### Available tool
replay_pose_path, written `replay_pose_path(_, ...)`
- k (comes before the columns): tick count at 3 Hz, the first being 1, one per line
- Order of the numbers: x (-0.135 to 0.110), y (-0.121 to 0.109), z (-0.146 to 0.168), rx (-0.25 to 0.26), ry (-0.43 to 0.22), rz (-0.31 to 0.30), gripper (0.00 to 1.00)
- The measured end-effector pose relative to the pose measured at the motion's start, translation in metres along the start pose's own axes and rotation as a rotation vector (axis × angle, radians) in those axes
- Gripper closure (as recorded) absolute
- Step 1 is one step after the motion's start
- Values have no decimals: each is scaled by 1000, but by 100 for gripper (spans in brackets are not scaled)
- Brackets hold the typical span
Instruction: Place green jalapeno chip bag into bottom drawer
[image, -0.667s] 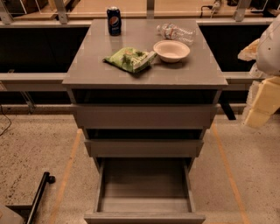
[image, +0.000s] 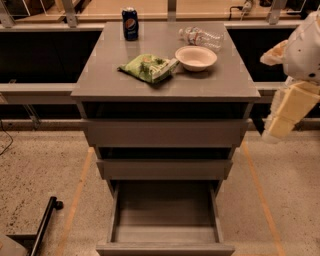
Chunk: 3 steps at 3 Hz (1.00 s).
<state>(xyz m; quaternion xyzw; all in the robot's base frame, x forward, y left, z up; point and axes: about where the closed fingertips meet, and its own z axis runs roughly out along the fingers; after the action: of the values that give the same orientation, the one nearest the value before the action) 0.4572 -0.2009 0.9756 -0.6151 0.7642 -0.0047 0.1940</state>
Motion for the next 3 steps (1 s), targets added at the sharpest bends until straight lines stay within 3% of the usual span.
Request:
replay_pose_path(1,-35,-28,24,-36,-142,-55,0)
replay_pose_path(2,-35,-28,24,-36,-142,-55,0)
replay_pose_path(3,-52,-36,42,-31,-213,-27,0)
